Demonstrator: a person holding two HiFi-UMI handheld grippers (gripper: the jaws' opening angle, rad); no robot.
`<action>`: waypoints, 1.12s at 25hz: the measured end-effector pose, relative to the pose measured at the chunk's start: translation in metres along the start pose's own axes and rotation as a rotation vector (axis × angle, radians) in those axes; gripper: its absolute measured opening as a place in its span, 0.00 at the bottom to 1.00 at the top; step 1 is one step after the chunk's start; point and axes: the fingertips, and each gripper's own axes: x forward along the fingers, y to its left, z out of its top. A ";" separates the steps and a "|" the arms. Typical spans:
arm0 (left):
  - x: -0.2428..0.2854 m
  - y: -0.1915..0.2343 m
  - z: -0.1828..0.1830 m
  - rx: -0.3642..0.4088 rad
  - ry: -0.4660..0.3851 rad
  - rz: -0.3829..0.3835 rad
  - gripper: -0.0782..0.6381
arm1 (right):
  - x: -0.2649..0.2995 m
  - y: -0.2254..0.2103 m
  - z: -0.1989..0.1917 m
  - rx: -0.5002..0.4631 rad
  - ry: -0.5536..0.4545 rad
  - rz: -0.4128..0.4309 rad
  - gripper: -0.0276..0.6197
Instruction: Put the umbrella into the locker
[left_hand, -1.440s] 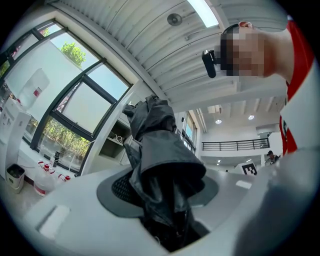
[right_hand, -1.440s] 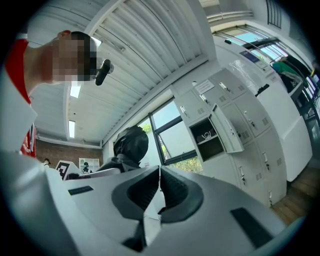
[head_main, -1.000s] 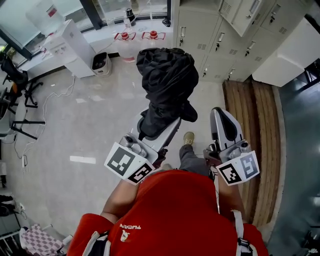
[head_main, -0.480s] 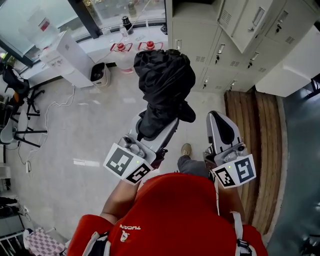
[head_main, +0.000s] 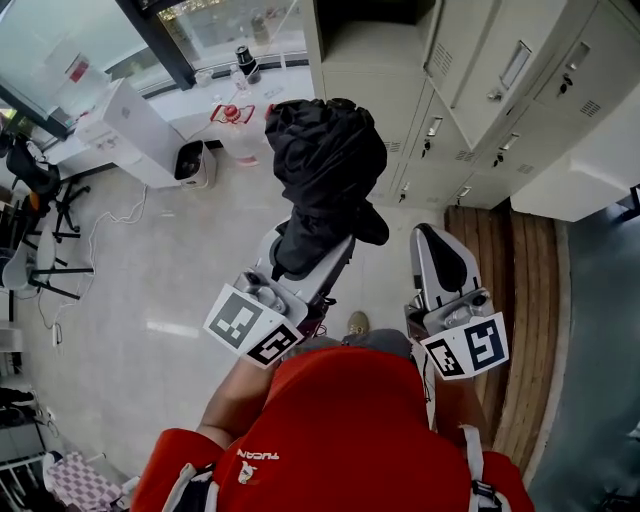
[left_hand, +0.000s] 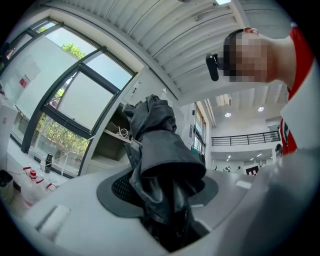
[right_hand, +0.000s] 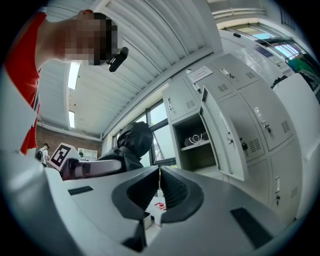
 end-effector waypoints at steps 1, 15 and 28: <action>0.008 0.003 -0.001 0.001 0.001 0.007 0.40 | 0.005 -0.008 0.002 -0.010 -0.003 0.003 0.05; 0.083 0.050 0.001 0.011 0.028 0.024 0.40 | 0.065 -0.062 0.007 -0.034 -0.010 0.005 0.05; 0.153 0.123 0.011 0.005 0.041 -0.047 0.40 | 0.146 -0.105 0.007 -0.092 0.001 -0.079 0.05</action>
